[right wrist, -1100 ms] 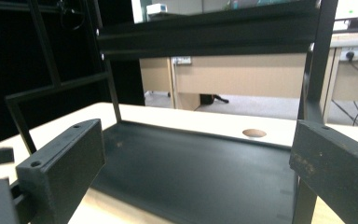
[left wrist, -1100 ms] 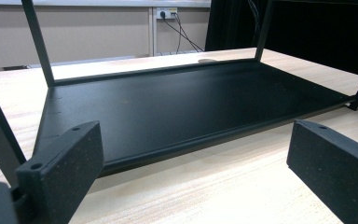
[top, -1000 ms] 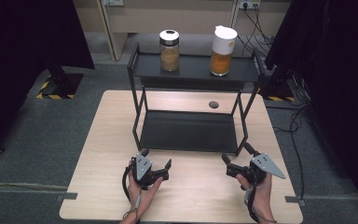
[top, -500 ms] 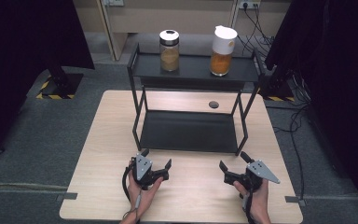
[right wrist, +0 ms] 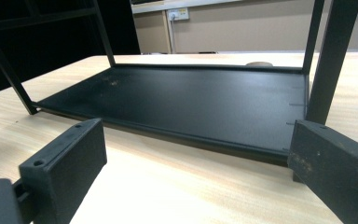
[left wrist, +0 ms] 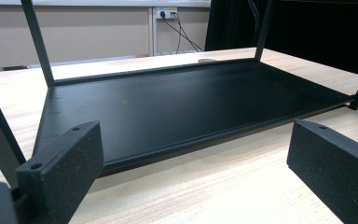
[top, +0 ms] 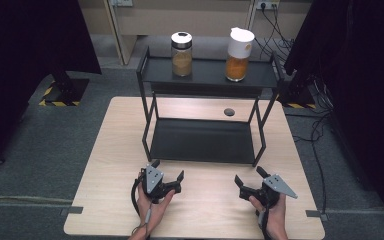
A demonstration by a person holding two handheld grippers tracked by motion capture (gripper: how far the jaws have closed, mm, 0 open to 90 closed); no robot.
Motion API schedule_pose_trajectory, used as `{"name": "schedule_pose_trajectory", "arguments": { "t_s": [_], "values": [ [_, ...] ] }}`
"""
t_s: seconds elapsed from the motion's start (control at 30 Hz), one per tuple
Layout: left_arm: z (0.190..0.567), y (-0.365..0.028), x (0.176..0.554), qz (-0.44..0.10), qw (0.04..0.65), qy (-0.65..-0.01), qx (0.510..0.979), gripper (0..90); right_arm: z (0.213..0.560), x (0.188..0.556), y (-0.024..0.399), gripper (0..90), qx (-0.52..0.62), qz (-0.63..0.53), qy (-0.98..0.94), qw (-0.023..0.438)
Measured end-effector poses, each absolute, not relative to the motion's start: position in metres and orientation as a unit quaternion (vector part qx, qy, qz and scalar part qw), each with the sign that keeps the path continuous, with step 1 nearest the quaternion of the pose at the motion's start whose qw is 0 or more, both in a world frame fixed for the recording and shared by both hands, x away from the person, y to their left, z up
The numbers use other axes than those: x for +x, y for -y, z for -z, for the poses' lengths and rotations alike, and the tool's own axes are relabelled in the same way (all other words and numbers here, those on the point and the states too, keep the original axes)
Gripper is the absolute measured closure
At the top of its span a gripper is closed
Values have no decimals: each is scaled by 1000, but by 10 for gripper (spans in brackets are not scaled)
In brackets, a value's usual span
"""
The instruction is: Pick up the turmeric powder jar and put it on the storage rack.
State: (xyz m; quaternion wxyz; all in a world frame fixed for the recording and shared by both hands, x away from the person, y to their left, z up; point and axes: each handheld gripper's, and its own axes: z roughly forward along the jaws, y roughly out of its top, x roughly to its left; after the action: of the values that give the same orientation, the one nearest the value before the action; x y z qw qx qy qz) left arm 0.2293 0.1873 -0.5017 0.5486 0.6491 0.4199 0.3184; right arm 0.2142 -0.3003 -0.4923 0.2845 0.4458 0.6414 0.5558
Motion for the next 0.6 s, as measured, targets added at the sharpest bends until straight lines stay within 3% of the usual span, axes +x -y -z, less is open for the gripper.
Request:
{"name": "schedule_pose_trajectory", "arguments": {
  "t_s": [0.6],
  "values": [
    [501, -187, 229, -318, 548, -419, 651, 28, 495, 213, 301, 52, 444, -559, -639, 286]
  ]
}}
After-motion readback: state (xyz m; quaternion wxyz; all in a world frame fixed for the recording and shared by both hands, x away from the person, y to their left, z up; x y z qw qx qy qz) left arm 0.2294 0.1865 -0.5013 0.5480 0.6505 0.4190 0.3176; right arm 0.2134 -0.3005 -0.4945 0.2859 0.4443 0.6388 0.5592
